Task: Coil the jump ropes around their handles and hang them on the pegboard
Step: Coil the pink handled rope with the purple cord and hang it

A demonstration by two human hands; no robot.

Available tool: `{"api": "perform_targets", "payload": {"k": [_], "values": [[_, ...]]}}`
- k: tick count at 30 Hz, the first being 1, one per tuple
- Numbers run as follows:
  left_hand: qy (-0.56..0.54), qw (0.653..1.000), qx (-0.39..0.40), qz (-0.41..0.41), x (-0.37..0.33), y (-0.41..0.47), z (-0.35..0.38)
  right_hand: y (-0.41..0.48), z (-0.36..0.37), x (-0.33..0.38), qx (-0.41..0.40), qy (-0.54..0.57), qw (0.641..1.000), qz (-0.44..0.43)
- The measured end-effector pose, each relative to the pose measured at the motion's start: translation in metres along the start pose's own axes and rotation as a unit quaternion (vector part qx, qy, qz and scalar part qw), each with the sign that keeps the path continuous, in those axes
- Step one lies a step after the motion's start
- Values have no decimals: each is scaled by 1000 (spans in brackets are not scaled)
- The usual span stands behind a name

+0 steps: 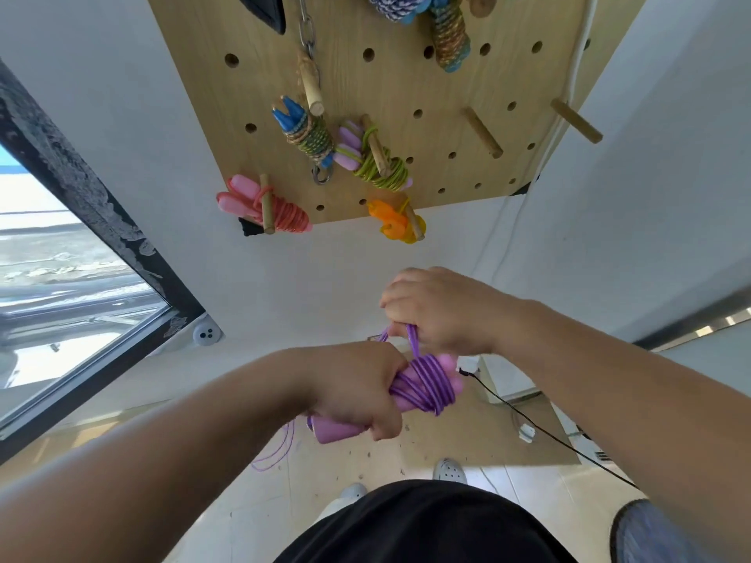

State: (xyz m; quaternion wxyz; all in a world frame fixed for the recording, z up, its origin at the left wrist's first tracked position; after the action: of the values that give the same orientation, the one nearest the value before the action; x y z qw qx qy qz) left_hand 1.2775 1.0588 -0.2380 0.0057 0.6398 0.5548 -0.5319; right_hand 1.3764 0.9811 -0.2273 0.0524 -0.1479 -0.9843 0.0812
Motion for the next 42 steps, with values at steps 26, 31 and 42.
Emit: {"api": "perform_targets", "payload": {"k": [26,31,42], "values": [[-224,912,-341,-53,47,17,-46,-47,-28,12,-302,-158,937,77],[-294,897,-330,-11,30,12,-45,-62,-20,15,-381,-146,909,86],[-563,806,21,181,-14,0,-13,-56,-10,14,-199,665,713,94]]}}
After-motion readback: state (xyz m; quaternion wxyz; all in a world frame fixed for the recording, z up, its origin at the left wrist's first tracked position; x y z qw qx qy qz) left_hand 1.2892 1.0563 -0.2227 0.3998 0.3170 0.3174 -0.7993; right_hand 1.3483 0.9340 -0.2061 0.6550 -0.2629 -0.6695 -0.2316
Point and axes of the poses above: each hand's wrist, its own y-axis towards the middle knuckle, its own z-axis out of the palm, x = y × z, the point moved 5 cm from there along y, towards the middle knuckle, and after that the axes turned 2 degrees about -x, right-handed, at the moved point
